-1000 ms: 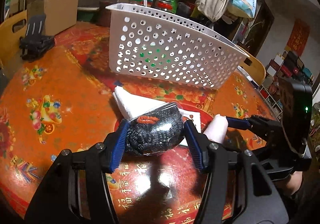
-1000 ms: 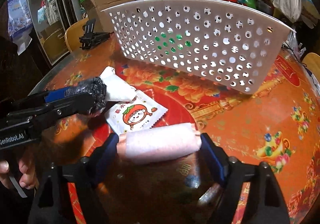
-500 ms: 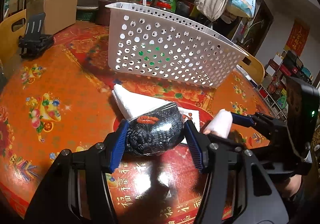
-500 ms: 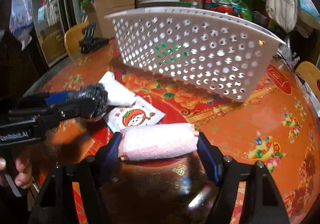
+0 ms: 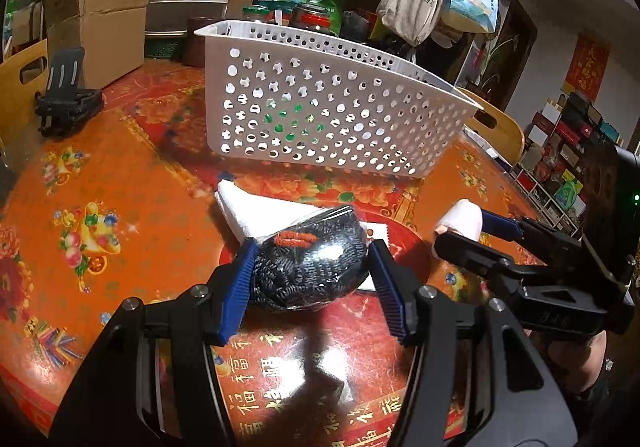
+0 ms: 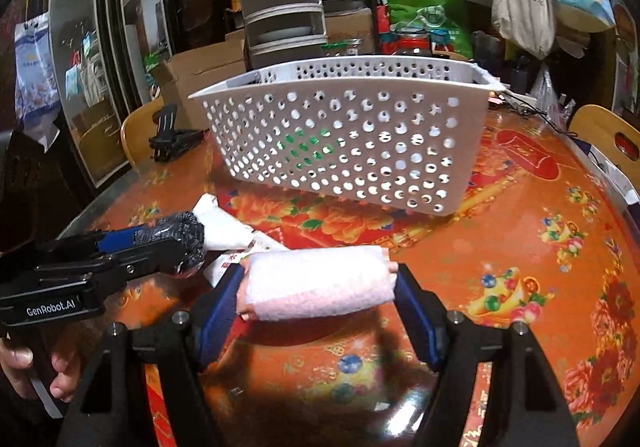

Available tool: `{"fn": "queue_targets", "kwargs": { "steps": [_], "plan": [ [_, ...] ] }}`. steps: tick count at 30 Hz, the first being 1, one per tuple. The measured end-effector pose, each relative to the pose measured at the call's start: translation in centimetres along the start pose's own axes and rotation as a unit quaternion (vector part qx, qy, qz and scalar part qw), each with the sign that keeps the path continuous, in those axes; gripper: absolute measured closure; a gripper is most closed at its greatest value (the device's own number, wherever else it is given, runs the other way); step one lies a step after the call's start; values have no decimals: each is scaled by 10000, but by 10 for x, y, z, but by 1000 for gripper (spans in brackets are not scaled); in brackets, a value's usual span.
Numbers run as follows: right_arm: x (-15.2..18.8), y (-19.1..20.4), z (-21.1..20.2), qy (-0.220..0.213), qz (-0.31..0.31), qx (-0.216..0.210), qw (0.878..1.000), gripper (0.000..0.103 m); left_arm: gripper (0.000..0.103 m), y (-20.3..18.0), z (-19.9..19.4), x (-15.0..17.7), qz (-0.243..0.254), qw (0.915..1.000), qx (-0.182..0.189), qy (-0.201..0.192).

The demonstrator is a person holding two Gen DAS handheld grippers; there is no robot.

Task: Organize soft objects
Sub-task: 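Close the left gripper on the black mesh bundle while the right grasps the pink foam roll, then carry the black mesh bundle with the left gripper while the right carries the pink roll into the basket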

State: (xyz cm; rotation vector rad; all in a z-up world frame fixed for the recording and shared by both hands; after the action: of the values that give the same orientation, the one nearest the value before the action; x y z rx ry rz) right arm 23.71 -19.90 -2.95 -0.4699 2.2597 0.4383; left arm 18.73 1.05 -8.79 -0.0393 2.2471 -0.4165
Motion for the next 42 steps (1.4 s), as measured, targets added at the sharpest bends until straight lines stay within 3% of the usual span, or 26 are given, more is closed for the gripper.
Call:
{"fn": "queue_targets", "kwargs": {
  "steps": [6, 13, 20, 30, 42],
  "plan": [
    [1, -12, -11, -285, 308, -335, 9986, 29, 49, -1, -5, -2, 70, 10000, -30, -39],
    [-3, -9, -25, -334, 214, -259, 9989, 29, 49, -4, -25, -16, 202, 9994, -162, -237],
    [-28, -7, -62, -638, 129, -387, 9971, 29, 49, -16, -44, -34, 325, 9988, 16, -368],
    [-78, -13, -90, -801, -155, -150, 9966, 29, 49, -22, -74, -86, 478, 9970, -57, -600],
    [-130, -24, -75, -639, 10, -58, 9979, 29, 49, -45, -76, -164, 745, 9954, -46, -596]
  ]
}}
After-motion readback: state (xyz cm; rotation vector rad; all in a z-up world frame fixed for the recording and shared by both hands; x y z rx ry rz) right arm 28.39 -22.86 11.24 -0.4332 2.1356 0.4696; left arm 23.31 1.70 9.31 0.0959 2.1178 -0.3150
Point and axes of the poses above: each gripper's, at about its wrist camera, not at the fingertips, and z roughly the way its jaws point, y to its left, x to its underside, the point moved 5 cm from there along z, roughly the way its jaws point, and after that the axes turned 3 degrees about x, right-handed, at the moved point
